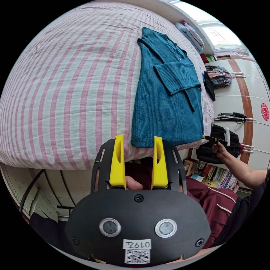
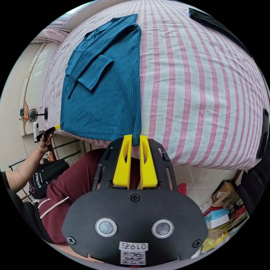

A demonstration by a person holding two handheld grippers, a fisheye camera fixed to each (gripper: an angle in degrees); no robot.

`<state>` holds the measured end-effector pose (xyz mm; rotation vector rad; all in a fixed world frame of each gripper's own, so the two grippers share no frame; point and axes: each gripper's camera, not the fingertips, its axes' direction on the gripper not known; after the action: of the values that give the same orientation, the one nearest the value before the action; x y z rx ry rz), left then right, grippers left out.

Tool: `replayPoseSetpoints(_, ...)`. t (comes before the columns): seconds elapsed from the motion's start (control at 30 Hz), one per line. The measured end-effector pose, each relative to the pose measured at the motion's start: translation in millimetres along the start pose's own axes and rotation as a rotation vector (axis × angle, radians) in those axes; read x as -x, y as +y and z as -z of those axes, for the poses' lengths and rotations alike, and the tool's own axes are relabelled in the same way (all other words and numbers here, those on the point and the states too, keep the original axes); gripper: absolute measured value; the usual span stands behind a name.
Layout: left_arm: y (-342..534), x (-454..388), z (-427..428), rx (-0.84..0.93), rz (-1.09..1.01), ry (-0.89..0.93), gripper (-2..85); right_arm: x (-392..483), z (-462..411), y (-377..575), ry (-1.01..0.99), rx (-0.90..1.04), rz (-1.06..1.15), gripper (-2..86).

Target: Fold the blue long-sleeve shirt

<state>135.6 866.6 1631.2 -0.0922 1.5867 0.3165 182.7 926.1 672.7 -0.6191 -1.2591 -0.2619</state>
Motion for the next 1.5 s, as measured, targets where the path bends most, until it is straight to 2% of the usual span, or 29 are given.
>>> replayPoseSetpoints(0.1,-10.0,20.4,-0.5,0.038,-0.030,0.104,12.2,-14.8,-13.9,-2.5,-0.025,0.003,0.014,5.2)
replayPoseSetpoints(0.27,-26.1,44.4,-1.0,0.106,-0.080,0.109,10.7,-42.2,-37.3,-5.0,-0.095,0.004,0.044,5.3)
replayPoseSetpoints(0.53,-29.1,84.1,4.8,0.092,-0.010,0.265,9.0,-76.1,-70.4,-3.8,-0.191,-0.018,0.031,6.3)
replayPoseSetpoints(0.7,-33.9,95.8,7.7,0.099,-0.002,0.274,8.5,-102.3,-82.6,0.2,-0.280,-0.058,0.001,7.5)
replayPoseSetpoints(0.93,-43.3,104.6,10.2,0.129,-0.004,0.266,7.5,-119.5,-117.0,-4.0,-0.367,-0.016,-0.002,9.1)
replayPoseSetpoints(1.17,-47.4,112.8,12.9,0.136,0.028,0.273,4.3,-157.7,-131.4,10.3,-0.437,-0.135,-0.167,8.0)
replayPoseSetpoints(1.5,-57.2,114.2,17.7,0.148,0.029,0.292,4.8,-149.9,-166.6,-15.4,-0.437,-0.044,-0.109,10.1)
